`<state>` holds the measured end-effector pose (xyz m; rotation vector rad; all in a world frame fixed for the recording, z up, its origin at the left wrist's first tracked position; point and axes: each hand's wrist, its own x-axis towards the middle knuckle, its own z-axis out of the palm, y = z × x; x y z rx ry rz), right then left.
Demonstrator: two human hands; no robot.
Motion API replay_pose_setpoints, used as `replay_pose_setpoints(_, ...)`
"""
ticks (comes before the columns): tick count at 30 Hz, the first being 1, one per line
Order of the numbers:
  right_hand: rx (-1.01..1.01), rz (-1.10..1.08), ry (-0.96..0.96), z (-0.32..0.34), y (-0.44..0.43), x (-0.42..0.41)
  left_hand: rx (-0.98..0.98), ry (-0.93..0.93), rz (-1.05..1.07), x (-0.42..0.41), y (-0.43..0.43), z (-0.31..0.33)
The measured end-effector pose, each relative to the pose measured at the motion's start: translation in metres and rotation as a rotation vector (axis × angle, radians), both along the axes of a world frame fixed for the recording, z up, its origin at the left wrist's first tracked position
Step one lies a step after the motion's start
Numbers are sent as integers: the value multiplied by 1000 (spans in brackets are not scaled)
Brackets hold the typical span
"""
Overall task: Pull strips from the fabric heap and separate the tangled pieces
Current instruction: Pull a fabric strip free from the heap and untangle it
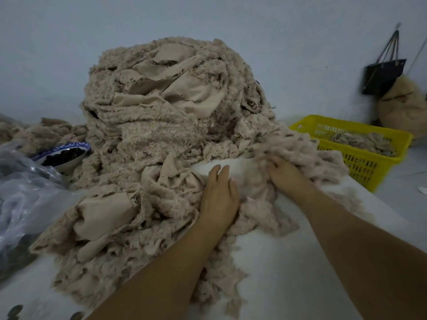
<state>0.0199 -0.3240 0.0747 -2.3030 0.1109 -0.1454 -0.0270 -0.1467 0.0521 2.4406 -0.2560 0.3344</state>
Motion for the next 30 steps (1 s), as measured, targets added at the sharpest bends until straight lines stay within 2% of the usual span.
replay_pose_setpoints(2,-113,-66,9,3,-8,8,-20,-3,17,1,1,0)
replay_pose_setpoints(4,-288,-4,-31,4,16,6,-18,-17,13,-1,2,1)
replay_pose_setpoints(6,-436,77,-159,0,53,-4,-84,-45,-5,-4,4,7)
replay_pose_setpoints(9,-524,168,-197,-6,92,-26,-115,-129,-3,-14,18,18)
replay_pose_setpoints(11,-591,175,-173,-11,100,-36,71,-205,37,-19,37,20)
replay_pose_setpoints(13,-607,191,-201,-12,107,-47,280,-183,121,-23,62,18)
replay_pose_setpoints(15,-583,257,-196,-11,116,-54,336,-89,123,-28,83,13)
replay_pose_setpoints(18,-484,397,-90,-9,127,-59,373,-43,-36,-37,92,0)
replay_pose_setpoints(22,-205,367,42,-4,129,-62,381,23,-140,-45,89,-10)
replay_pose_setpoints(25,58,332,133,-1,124,-67,339,-17,-59,-45,91,-7)
replay_pose_setpoints(27,42,306,87,-2,116,-67,205,-16,12,-43,93,-2)
replay_pose_setpoints(29,-6,207,-12,-10,101,-63,-83,29,126,-41,99,6)
replay_pose_setpoints(30,63,111,-54,-13,91,-58,-248,47,200,-41,104,11)
